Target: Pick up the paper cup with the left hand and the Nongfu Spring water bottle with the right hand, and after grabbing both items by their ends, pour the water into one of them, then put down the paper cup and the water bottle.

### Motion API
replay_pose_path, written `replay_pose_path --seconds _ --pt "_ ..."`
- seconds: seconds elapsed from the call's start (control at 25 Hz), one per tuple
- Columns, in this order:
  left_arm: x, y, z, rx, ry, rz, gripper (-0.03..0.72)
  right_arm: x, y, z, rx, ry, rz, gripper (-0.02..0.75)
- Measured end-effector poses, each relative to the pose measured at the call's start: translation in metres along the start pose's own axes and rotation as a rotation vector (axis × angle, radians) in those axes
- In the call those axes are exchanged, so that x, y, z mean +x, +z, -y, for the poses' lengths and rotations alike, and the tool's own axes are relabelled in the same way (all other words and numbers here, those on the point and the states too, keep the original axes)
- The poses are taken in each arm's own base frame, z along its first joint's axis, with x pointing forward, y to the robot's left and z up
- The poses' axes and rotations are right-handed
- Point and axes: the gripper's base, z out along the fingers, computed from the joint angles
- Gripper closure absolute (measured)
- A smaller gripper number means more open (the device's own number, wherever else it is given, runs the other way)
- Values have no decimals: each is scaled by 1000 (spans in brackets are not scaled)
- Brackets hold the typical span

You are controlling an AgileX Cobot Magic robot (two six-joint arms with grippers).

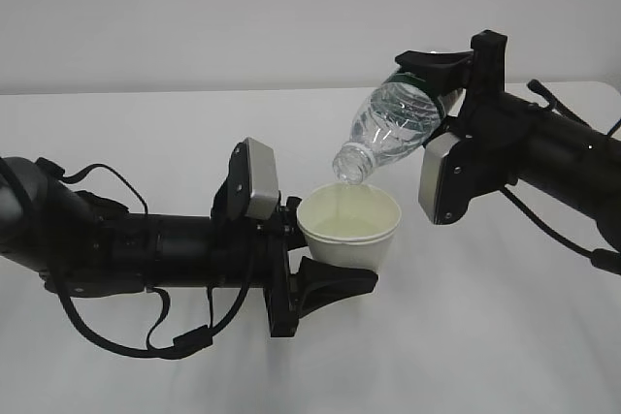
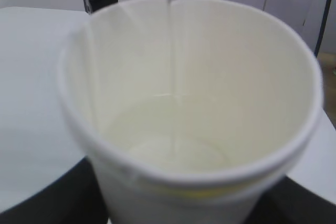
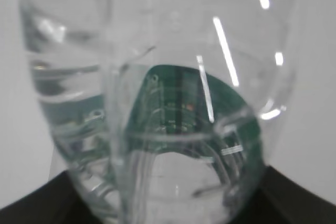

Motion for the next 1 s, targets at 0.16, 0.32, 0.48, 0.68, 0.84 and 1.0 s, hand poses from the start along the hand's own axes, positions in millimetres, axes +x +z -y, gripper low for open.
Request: replay_pose_path --seconds 0.16,0.32,0.48,0.68,0.84,1.0 --pt "0 0 0 -1 -1 1 237 0 0 0 0 0 0 290" --pt "0 0 0 -2 -1 1 237 0 0 0 0 0 0 290" --pt "0 0 0 -3 -2 1 237 0 0 0 2 0 0 290" --pt "0 0 -1 -9 -5 4 237 0 0 0 2 0 0 290" --pt "0 0 -1 -9 -5 4 237 0 0 0 5 0 1 290" --pt "0 0 -1 -9 -5 4 237 0 0 1 8 0 1 290"
